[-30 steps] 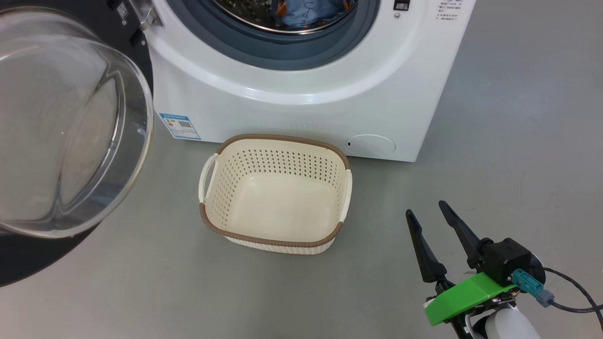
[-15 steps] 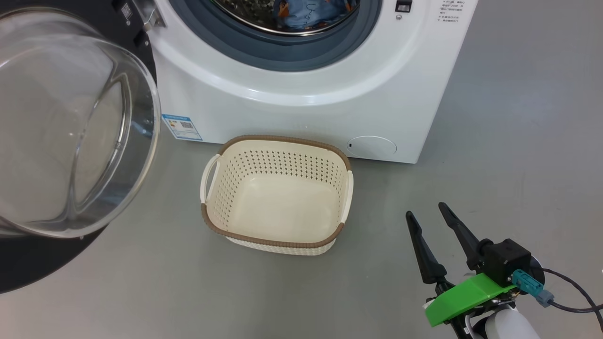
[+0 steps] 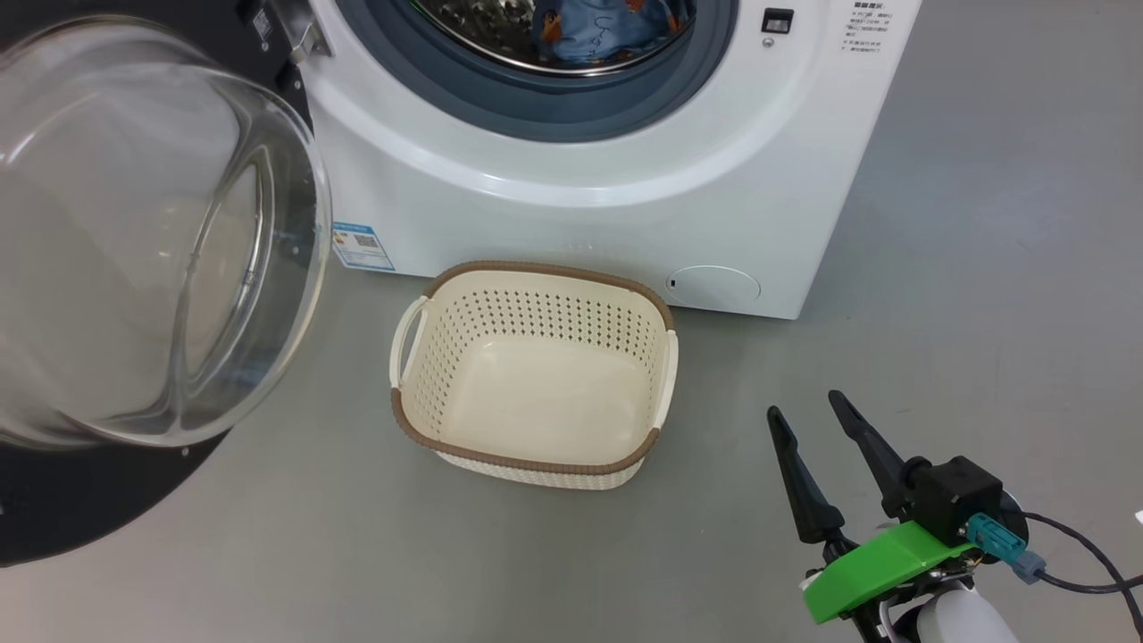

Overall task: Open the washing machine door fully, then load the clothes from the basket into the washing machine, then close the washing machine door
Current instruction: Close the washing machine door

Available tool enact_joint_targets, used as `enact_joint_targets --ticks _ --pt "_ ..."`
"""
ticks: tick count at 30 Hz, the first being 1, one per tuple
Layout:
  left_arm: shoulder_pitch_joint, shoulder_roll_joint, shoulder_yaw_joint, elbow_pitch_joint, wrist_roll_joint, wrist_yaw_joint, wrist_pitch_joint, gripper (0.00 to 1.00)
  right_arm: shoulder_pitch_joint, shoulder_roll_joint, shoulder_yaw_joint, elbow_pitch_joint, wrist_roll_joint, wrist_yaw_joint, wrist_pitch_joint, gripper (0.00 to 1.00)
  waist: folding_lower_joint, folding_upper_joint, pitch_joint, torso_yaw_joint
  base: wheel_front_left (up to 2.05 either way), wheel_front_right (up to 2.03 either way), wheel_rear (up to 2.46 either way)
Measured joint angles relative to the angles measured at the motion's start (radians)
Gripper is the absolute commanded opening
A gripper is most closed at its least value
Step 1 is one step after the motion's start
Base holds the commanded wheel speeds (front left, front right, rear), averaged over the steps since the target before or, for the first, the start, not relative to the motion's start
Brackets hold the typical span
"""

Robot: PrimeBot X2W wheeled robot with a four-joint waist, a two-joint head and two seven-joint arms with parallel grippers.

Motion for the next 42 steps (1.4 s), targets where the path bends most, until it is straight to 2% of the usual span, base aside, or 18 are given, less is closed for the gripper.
enact_joint_targets --ticks 15,24,37,42 --pt "0.025 -0.029 -0.014 -0.038 -0.093 0.001 0.243 0.0 0.0 0.0 0.003 0.017 0.009 0.0 0.0 1.0 0.0 0.0 0.003 -0.003 0.0 0.0 0.0" --pt "0.066 -0.045 -0.036 -0.105 -0.153 0.027 0.397 0.0 0.0 0.0 0.003 0.021 0.02 0.0 0.0 1.0 0.0 0.0 -0.001 -0.001 0.0 0.0 0.0" --pt "0.125 -0.11 -0.066 -0.265 -0.198 0.067 0.49 0.0 0.0 0.0 0.009 0.028 0.029 0.0 0.0 1.0 0.0 0.0 -0.004 -0.009 0.0 0.0 0.0" --pt "0.153 -0.166 -0.075 -0.354 -0.224 0.071 0.522 0.0 0.0 0.0 0.01 0.027 0.037 0.0 0.0 1.0 0.0 0.0 -0.005 -0.02 0.0 0.0 0.0"
